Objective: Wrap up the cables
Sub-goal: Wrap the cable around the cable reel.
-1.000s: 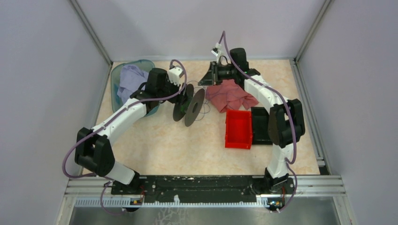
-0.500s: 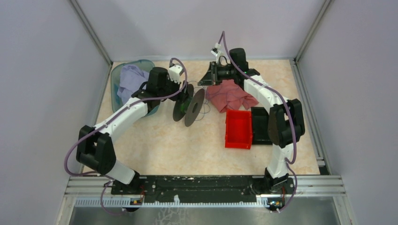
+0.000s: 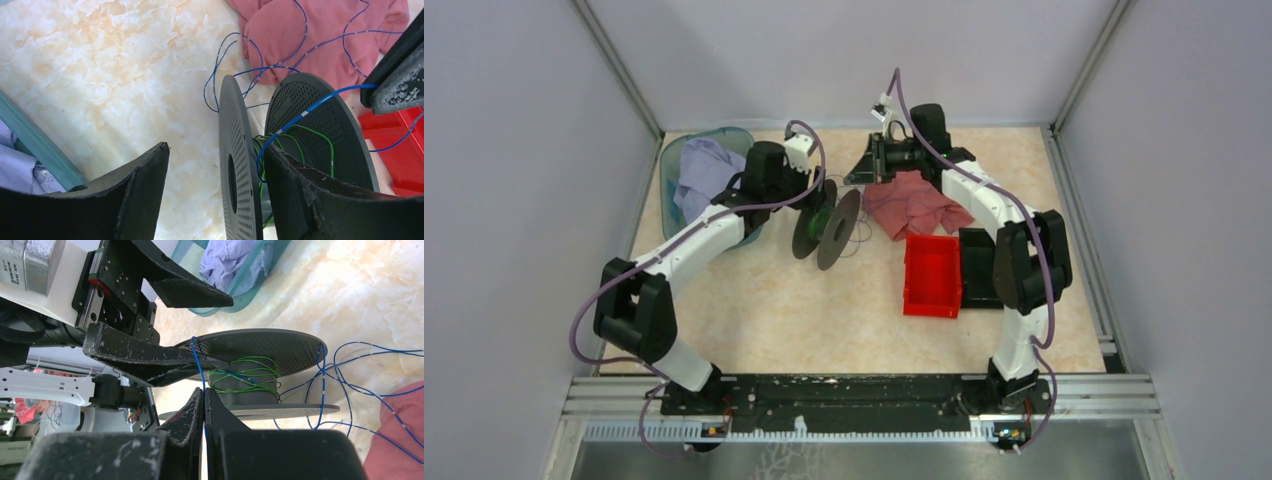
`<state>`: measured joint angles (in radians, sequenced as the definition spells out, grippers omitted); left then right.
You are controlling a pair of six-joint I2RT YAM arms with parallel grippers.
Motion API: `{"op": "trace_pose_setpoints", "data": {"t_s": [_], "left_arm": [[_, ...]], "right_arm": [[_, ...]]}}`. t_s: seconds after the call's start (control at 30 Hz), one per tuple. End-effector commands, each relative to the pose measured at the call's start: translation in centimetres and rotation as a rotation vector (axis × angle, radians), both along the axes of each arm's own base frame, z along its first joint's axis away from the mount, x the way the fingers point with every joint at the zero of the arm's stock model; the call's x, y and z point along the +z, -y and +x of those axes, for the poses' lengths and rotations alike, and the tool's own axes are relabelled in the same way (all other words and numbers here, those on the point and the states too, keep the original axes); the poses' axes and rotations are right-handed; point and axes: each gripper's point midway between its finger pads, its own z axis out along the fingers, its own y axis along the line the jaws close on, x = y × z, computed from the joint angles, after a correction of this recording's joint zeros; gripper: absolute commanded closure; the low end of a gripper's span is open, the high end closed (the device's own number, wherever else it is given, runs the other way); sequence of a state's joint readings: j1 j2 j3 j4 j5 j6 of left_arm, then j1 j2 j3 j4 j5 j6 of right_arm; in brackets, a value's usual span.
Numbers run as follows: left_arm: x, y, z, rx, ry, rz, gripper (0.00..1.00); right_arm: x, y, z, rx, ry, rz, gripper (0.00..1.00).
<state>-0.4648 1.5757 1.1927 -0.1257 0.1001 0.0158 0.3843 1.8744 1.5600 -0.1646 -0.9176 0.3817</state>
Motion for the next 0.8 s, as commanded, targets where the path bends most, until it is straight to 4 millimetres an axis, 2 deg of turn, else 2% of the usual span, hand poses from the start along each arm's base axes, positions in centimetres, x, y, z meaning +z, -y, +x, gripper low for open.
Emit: {"op": "trace_pose_setpoints", "data": {"t_s": [0.0, 0.33, 0.77], "left_arm": [[1.9, 0.4, 1.5, 0.029, 0.066, -0.018, 0.26], [1.4, 0.1, 0.6, 0.006, 0.062, 0.009, 0.38], [0.7, 0.0, -0.6, -0.019, 0.039, 0.032, 0.38]], "right_arm": [[1.9, -0.8, 0.2, 0.024, 0.083, 0.023, 1.00], [1.8, -0.8, 0.3, 0.022, 0.093, 0.012, 1.00], [2.0, -0.6, 0.3, 0.020, 0.103, 0.008, 1.00]]}}
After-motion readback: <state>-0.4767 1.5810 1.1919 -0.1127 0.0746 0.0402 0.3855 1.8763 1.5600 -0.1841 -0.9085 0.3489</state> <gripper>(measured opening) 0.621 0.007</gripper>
